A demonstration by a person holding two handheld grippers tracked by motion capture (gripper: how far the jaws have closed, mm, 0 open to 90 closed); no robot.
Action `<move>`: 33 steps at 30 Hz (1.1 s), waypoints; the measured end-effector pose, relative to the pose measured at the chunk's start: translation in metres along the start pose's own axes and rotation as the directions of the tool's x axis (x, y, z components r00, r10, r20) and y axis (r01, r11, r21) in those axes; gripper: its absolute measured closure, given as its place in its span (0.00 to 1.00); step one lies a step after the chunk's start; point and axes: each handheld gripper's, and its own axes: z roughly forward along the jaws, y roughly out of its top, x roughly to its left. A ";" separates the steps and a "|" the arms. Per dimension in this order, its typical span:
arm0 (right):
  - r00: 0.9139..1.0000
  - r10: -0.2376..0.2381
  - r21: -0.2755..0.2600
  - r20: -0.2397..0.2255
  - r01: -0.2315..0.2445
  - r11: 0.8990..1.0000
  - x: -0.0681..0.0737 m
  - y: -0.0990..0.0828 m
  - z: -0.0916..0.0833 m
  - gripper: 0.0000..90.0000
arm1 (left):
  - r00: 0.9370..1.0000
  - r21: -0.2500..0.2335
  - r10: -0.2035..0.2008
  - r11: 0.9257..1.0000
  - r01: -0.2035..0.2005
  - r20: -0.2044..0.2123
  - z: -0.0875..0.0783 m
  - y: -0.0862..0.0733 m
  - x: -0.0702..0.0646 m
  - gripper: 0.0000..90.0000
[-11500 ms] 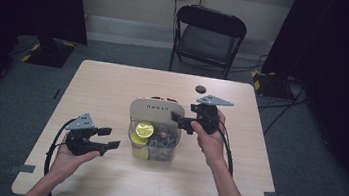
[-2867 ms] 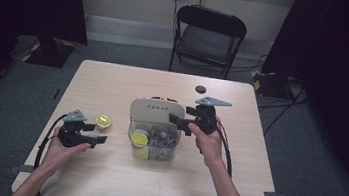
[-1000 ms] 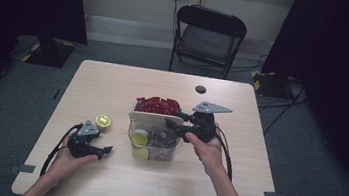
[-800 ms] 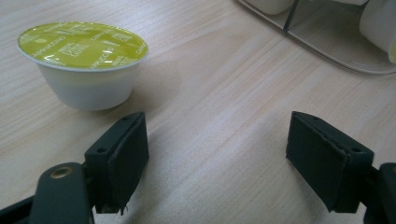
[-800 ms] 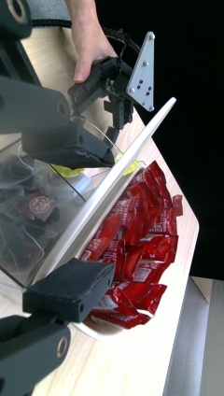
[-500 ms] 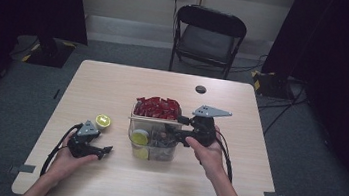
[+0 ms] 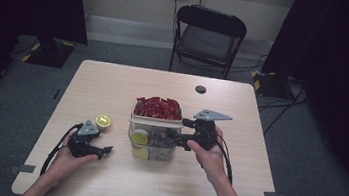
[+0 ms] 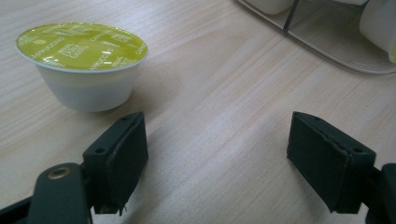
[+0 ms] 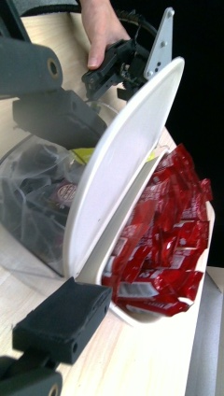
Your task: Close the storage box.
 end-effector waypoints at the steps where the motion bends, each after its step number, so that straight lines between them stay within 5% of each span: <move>1: 1.000 0.005 -0.001 -0.001 -0.005 1.000 -0.001 -0.001 0.000 0.24 | 1.000 0.003 0.009 1.000 -0.009 -0.003 0.000 0.000 0.001 0.21; 33: 0.998 0.023 0.044 0.062 -0.026 0.999 -0.004 -0.029 0.002 0.16 | 1.000 0.010 0.003 1.000 -0.003 0.005 0.004 0.003 0.002 0.17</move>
